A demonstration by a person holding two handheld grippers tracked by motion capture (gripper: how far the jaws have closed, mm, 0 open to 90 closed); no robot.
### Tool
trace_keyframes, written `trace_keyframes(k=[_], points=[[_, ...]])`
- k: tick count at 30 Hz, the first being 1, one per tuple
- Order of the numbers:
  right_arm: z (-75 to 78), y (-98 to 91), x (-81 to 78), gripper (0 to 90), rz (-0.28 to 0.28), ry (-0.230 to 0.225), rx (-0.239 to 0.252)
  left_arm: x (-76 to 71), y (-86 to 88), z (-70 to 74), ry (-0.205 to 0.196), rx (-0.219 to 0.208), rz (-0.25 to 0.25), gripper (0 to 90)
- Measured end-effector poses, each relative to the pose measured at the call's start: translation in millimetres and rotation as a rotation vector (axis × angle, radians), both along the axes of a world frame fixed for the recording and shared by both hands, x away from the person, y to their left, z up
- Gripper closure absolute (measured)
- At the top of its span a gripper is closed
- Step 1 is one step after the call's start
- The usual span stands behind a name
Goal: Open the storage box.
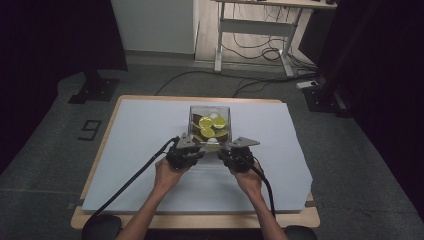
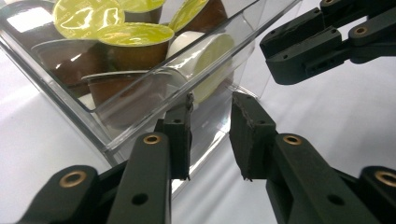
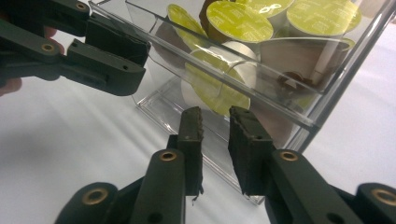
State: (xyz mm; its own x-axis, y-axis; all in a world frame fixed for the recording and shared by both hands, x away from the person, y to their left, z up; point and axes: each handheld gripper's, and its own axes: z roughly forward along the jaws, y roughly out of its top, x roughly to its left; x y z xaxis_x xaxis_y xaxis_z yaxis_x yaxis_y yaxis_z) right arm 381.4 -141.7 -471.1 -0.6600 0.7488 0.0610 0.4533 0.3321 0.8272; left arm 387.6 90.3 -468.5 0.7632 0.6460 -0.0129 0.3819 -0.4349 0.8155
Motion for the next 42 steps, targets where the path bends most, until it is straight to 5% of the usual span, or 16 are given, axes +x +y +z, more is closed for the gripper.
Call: trace_keyframes(k=[22, 35, 42], points=[[3.3, 8.8, 5.6, 81.6, 0.016, -0.011, 0.003, -0.5, -2.5, -0.7, -0.004, -0.010, 0.027, 79.9], [6.0, 7.9, -6.5, 80.2, 0.046, -0.003, -0.016, -14.0, -2.8, 1.9, -0.013, 0.022, -0.007, 80.1], [7.2, 7.7, -16.1, 80.0, 0.068, -0.006, -0.040, -22.3, 0.8, 0.8, 0.007, -0.008, -0.028, 80.6]])
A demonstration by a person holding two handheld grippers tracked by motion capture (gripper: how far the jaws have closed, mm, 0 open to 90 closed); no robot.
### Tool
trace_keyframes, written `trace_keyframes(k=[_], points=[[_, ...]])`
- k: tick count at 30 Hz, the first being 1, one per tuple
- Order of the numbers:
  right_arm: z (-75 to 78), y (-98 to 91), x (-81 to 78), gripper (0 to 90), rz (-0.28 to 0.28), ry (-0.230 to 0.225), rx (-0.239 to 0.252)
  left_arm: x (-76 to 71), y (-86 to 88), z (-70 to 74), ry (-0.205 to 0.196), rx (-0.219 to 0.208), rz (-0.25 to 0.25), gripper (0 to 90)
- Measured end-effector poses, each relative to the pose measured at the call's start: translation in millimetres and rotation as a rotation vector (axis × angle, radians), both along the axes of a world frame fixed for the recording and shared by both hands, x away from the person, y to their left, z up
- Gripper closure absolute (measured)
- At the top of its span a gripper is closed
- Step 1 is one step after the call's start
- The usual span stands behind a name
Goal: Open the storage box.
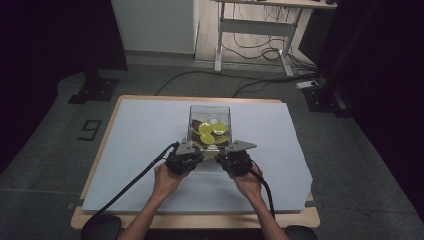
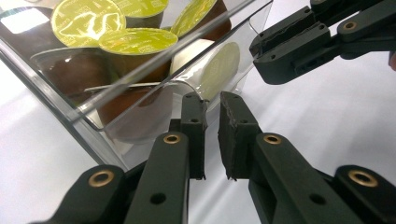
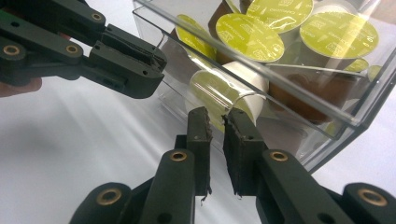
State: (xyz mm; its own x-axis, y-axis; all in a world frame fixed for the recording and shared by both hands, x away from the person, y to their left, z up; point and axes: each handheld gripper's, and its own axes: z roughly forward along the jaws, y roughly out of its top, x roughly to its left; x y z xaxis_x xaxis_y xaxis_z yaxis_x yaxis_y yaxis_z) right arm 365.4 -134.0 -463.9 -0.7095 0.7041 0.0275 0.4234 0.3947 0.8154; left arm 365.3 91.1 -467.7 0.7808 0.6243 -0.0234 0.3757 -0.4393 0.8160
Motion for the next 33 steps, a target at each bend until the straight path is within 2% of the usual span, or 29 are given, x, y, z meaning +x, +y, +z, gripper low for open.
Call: trace_keyframes(k=[6, 18, 33], points=[[0.3, 1.5, -7.7, 79.9, 0.006, -0.017, -0.026, -5.6, 1.2, -0.5, 0.003, -0.006, -0.006, 81.3], [1.1, 0.6, -23.5, 79.8, 0.021, -0.006, -0.033, -22.5, 1.7, -0.5, -0.002, 0.002, -0.029, 81.2], [-0.2, -3.5, -41.1, 79.5, 0.050, 0.011, 0.001, -41.4, 2.4, -0.4, -0.005, 0.009, -0.051, 81.2]])
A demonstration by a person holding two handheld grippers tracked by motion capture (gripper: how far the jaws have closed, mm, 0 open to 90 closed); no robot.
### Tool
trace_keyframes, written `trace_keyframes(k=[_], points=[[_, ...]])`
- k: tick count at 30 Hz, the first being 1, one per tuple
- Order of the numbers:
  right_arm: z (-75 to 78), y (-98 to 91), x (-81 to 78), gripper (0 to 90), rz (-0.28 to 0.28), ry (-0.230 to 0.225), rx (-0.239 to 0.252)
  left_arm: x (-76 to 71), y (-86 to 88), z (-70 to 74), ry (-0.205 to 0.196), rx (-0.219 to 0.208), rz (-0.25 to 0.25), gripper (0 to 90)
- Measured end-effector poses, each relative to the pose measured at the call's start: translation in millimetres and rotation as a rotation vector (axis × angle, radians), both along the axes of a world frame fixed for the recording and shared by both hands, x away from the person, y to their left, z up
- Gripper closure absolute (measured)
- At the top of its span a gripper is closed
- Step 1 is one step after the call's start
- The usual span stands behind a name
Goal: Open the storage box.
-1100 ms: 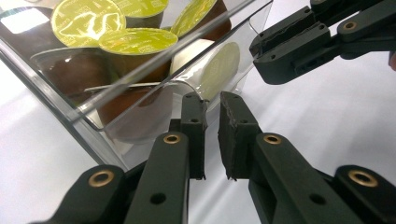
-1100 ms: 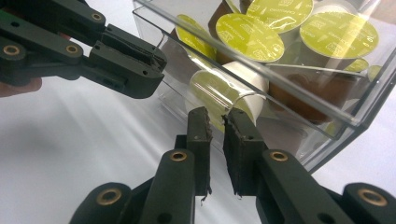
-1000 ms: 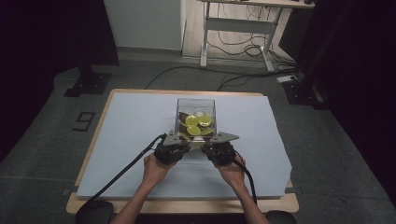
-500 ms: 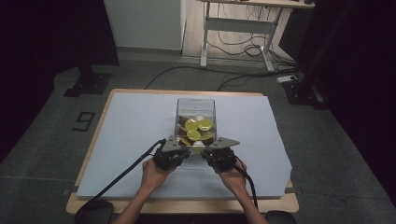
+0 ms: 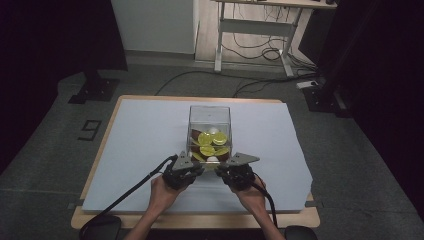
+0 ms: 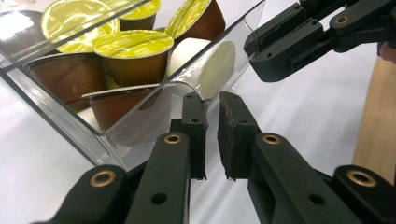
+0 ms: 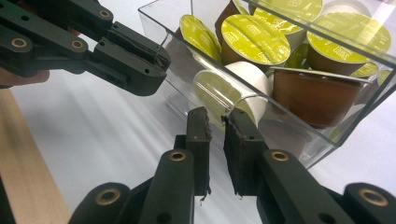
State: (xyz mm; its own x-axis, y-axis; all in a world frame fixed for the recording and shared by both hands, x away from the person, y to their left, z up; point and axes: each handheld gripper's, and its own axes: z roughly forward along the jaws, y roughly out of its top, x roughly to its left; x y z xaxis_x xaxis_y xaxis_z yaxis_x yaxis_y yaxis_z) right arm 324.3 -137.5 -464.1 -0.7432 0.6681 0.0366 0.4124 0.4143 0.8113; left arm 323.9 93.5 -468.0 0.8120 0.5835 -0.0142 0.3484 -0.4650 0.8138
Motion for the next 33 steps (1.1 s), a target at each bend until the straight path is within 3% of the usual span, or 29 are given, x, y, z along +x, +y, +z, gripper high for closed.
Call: trace_keyframes(k=[10, 33], points=[[-0.5, -2.4, -13.5, 79.4, 0.021, 0.009, 0.012, -13.7, 2.9, -2.6, 0.012, -0.034, -0.018, 81.3], [-0.2, -0.2, -35.7, 79.5, 0.055, 0.009, 0.004, -33.4, 7.2, -3.1, 0.010, -0.030, -0.050, 79.5]])
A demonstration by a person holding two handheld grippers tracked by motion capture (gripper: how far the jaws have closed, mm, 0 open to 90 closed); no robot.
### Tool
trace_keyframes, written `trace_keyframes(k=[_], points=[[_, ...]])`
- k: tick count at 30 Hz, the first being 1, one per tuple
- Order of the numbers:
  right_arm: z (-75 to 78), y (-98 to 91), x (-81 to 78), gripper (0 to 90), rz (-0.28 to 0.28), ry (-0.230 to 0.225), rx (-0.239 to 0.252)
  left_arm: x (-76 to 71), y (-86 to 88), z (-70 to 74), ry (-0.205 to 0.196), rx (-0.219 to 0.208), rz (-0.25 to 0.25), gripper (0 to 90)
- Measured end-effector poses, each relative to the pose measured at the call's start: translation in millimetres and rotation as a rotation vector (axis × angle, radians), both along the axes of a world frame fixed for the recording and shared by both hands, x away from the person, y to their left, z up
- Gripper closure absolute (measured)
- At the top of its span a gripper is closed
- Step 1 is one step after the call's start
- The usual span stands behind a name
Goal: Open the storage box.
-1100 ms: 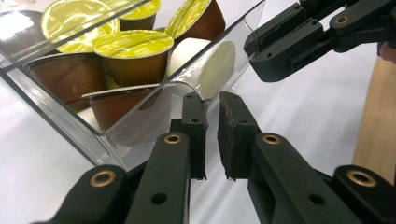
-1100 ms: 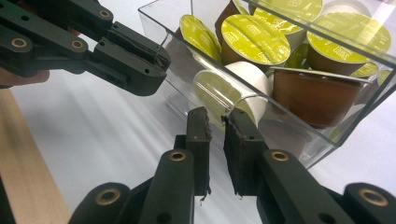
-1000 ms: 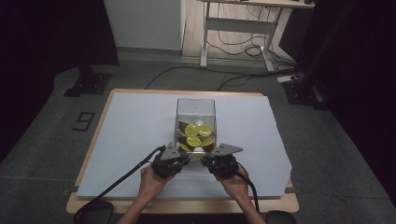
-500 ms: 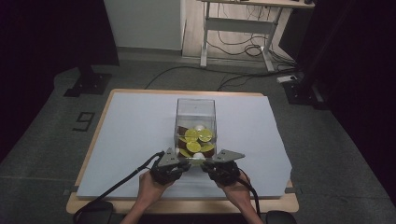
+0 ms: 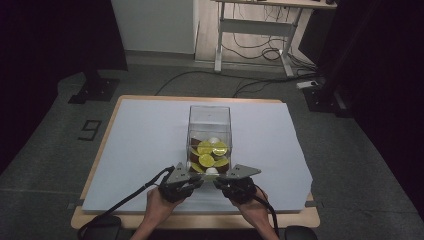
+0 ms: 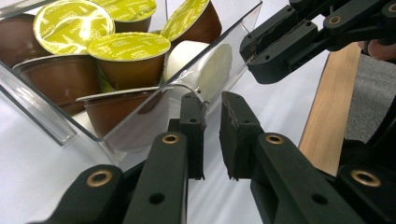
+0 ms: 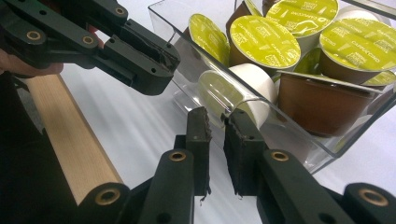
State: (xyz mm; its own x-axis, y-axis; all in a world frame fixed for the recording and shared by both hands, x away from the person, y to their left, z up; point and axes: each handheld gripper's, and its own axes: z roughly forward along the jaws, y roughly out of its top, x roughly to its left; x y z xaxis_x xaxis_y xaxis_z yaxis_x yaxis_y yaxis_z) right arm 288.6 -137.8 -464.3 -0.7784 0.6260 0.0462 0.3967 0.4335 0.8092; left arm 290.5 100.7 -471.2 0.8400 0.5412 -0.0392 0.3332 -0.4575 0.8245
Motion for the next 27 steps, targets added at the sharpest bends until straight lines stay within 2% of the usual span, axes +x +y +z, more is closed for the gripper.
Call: trace_keyframes(k=[10, 17, 27], points=[[-0.5, -4.9, -4.4, 79.5, 0.004, 0.007, 0.007, -2.5, -1.4, -1.3, 0.008, -0.016, -0.023, 79.9], [-0.9, -6.1, -3.5, 77.3, 0.025, 0.021, -0.002, -4.4, 0.2, -0.5, 0.000, 0.014, -0.035, 78.6], [2.0, -12.2, -4.0, 74.9, 0.026, 0.023, 0.005, -8.2, 6.4, 1.6, 0.004, 0.025, -0.047, 76.4]])
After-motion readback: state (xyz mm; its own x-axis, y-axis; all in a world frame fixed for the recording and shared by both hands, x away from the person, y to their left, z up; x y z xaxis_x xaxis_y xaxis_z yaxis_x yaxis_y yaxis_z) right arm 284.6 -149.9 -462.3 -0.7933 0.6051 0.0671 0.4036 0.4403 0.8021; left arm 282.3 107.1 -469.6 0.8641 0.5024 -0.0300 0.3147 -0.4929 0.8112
